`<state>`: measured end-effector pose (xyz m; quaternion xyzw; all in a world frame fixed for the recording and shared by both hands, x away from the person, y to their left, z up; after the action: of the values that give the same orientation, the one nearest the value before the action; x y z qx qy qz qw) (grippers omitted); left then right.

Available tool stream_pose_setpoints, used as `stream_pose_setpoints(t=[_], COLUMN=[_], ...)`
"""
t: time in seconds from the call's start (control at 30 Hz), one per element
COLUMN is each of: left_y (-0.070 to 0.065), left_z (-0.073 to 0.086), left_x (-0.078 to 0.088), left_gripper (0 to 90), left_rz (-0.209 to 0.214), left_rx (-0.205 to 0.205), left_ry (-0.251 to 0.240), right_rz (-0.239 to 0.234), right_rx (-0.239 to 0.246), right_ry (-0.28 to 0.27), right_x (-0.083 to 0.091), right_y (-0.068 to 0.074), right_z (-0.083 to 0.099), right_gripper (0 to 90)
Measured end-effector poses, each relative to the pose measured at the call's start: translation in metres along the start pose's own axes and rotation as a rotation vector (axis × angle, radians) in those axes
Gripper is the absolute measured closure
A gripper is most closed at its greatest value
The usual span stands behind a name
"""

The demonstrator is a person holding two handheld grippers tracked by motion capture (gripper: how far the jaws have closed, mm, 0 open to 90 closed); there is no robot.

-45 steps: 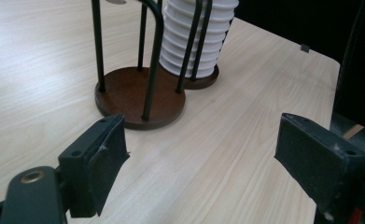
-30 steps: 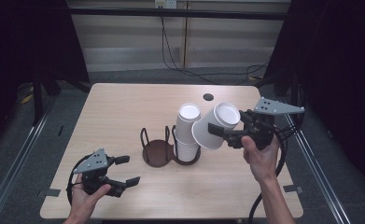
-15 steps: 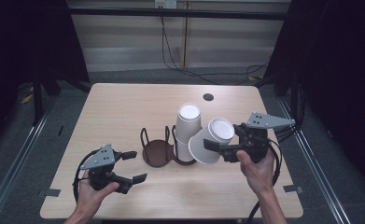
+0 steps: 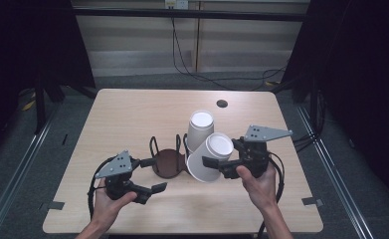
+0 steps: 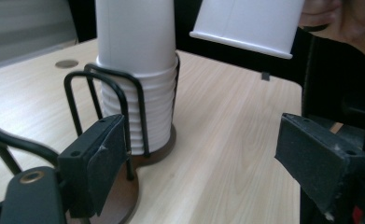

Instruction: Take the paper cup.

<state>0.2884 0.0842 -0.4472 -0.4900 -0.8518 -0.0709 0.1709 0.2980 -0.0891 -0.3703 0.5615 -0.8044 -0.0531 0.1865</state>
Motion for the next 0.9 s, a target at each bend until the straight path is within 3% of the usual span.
stream_pose_setpoints(t=[0.5,0.57,0.9], left_y=[-0.011,-0.013,-0.016], left_z=[0.006,0.007,0.008], left_x=[-0.003,-0.005,-0.011], left_gripper=[16.0,15.9,15.9], left_rz=[0.044,0.058,0.059], left_rx=[-0.014,-0.007,-0.005], left_ry=[-0.021,-0.014,-0.007], right_rz=[-0.098,-0.11,-0.133], right_rx=[-0.01,0.007,-0.016], right_ry=[0.089,0.086,0.081], right_x=[-0.048,-0.052,-0.066], right_y=[0.006,0.008,0.01], right_z=[0.027,0.03,0.042], right_gripper=[23.7,23.7,24.1])
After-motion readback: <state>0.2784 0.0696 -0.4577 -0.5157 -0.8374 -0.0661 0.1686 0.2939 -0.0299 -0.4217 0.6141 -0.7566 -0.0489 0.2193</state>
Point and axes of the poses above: each handheld gripper's, and its own axes: x roughly backward along the jaws, z roughly out of its underside, y roughly to its left, the point moved 10 cm from there along -x, roughly forward along the jaws, and after that the axes turned 11 degrees about -z, right-handed, at the moved point
